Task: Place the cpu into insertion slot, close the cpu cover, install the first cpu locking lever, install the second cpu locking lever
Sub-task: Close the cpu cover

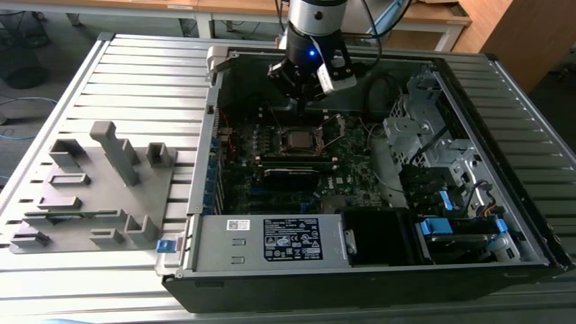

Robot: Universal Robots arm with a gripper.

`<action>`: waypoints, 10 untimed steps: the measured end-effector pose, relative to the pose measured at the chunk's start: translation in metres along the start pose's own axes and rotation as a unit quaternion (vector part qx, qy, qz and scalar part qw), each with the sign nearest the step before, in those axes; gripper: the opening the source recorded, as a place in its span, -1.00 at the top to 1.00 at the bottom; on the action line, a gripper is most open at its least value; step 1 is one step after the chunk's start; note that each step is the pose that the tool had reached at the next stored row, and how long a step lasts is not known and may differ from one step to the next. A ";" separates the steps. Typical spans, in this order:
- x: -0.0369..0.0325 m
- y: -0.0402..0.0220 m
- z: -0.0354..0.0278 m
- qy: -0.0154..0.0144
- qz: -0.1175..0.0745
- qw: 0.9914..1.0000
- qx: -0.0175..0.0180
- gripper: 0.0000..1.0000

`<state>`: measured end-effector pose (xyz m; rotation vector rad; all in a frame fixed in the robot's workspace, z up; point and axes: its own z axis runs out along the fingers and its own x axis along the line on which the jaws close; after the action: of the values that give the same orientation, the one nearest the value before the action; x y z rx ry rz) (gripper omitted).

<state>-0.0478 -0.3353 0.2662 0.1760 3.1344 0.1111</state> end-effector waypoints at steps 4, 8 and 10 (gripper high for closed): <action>0.0000 0.0000 0.0000 0.000 -0.002 1.000 0.000 0.79; 0.0000 0.0000 0.0001 0.001 -0.014 1.000 0.000 0.79; 0.0000 0.0000 0.0002 0.002 -0.020 1.000 -0.001 0.79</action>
<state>-0.0478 -0.3353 0.2659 0.1122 3.1388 0.1143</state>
